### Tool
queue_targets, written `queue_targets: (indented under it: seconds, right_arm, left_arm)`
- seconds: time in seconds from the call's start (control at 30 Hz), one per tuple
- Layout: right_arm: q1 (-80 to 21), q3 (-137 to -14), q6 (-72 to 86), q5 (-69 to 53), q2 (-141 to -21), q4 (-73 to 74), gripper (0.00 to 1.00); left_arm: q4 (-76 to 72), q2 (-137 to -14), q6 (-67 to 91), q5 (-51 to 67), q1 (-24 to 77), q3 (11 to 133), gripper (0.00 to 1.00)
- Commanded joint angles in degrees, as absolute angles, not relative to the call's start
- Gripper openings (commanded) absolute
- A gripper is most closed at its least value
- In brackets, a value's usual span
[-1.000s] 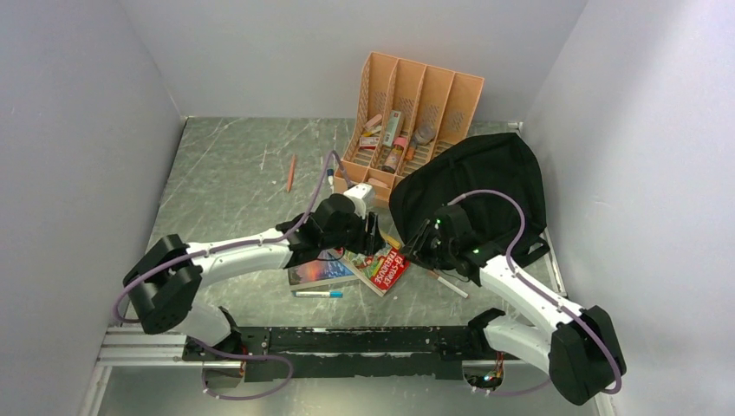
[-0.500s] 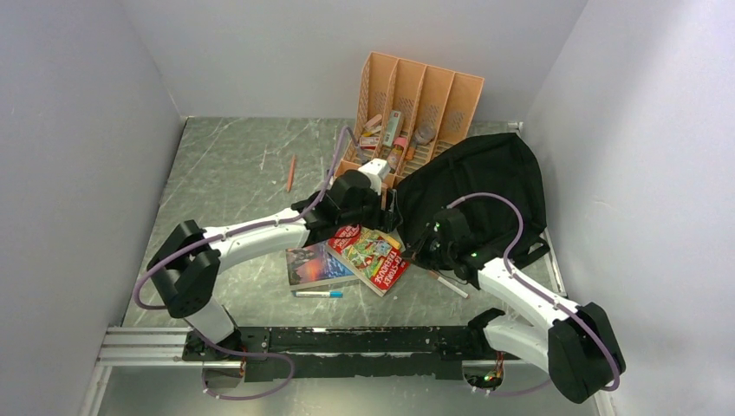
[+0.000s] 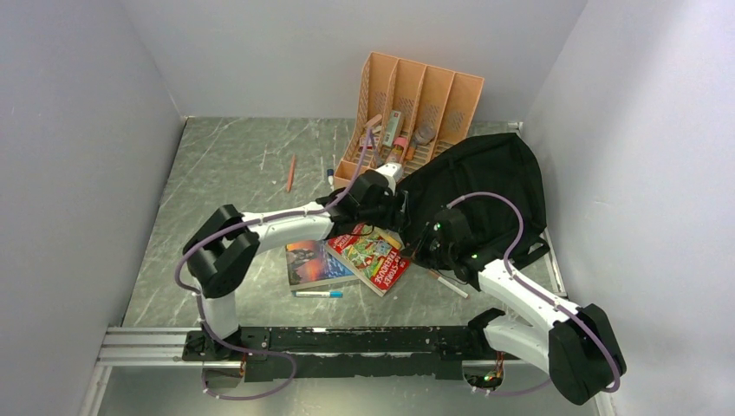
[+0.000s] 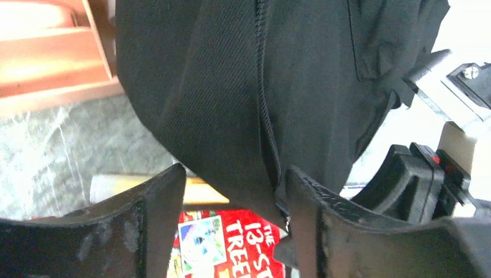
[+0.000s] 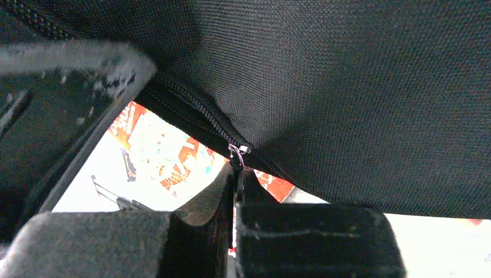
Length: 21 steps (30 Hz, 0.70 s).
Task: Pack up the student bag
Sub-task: Unzip the student bag at the center of the board.
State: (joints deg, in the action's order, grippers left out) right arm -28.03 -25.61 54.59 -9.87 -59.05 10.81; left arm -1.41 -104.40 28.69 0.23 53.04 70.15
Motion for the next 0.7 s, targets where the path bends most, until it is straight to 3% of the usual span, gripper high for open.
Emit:
queue_targets:
  seconds: [0.0, 0.17, 0.2, 0.33, 0.67]
  right_arm:
    - [-28.4, -25.0, 53.6, -9.8, -58.8, 9.7, 0.00]
    - [-28.4, -24.8, 52.5, -7.9, -57.9, 11.1, 0.00]
    - [-28.4, -24.8, 52.0, -7.0, -57.8, 11.4, 0.00]
    - [-28.3, -25.0, 50.2, -3.3, -58.4, 13.6, 0.00]
    - [-28.3, -26.5, 49.2, 1.1, -57.2, 17.7, 0.00]
  left_arm:
    - [-2.0, -107.0, 28.1, 0.1, 52.9, 75.2, 0.57]
    - [-0.1, -110.0, 28.0, 0.8, 52.9, 79.9, 0.11]
    - [1.5, -110.7, 28.9, 1.3, 52.7, 81.4, 0.06]
    - [5.1, -113.1, 29.6, 4.1, 51.1, 88.4, 0.05]
    - [11.3, -112.3, 25.8, -2.9, 46.5, 98.1, 0.05]
